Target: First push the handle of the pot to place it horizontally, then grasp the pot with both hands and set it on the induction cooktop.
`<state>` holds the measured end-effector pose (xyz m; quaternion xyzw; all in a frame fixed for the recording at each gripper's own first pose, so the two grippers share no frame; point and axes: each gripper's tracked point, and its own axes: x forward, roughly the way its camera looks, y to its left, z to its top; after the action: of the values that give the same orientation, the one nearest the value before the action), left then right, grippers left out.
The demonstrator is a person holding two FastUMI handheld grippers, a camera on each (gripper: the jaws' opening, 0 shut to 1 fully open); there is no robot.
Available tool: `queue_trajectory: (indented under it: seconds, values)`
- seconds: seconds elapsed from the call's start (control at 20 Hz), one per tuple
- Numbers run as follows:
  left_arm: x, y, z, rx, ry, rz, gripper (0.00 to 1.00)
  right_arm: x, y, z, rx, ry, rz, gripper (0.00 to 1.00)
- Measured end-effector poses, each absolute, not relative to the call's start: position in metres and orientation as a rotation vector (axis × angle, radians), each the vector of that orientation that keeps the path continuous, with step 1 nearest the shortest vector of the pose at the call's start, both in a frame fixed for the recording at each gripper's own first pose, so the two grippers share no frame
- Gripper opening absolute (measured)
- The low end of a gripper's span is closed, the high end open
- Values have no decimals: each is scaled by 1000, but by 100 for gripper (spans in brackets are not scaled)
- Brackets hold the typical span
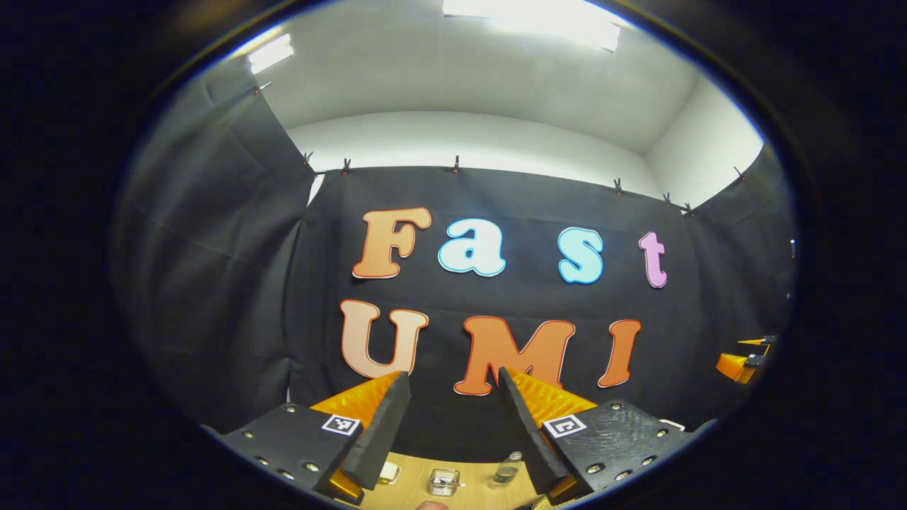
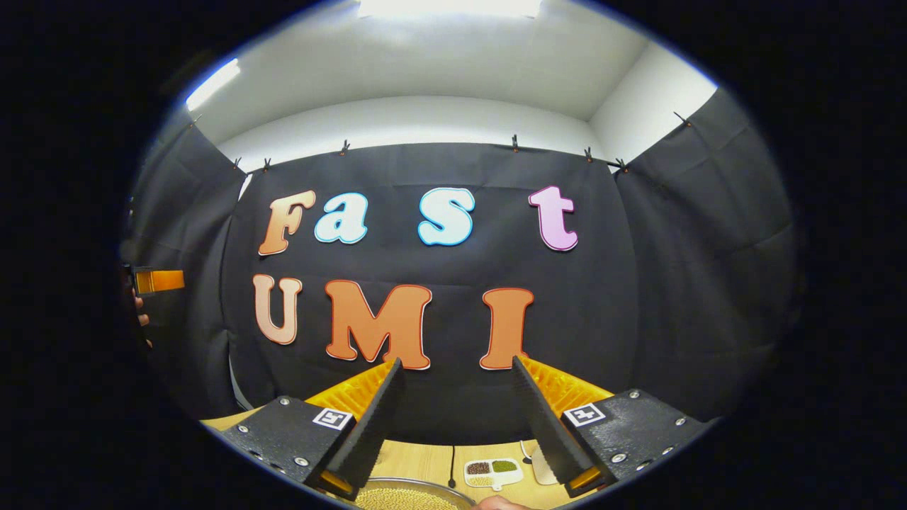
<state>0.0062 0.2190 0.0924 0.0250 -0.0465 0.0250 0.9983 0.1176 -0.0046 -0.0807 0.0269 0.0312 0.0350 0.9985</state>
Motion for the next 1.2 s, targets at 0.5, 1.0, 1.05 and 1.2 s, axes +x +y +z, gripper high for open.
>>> queue_trajectory:
  seconds: [0.5,1.0,1.05,1.2]
  values:
    - [6,215,90,61,-140,56,78,132,11,-63,88,-10,86,97]
    - [23,190,109,24,-236,-1,77,153,16,-23,84,-87,68,89]
    - [24,194,107,28,-231,12,77,150,18,-27,91,-75,81,93]
    - [36,198,89,-23,-169,30,77,146,20,-43,68,-40,90,89]
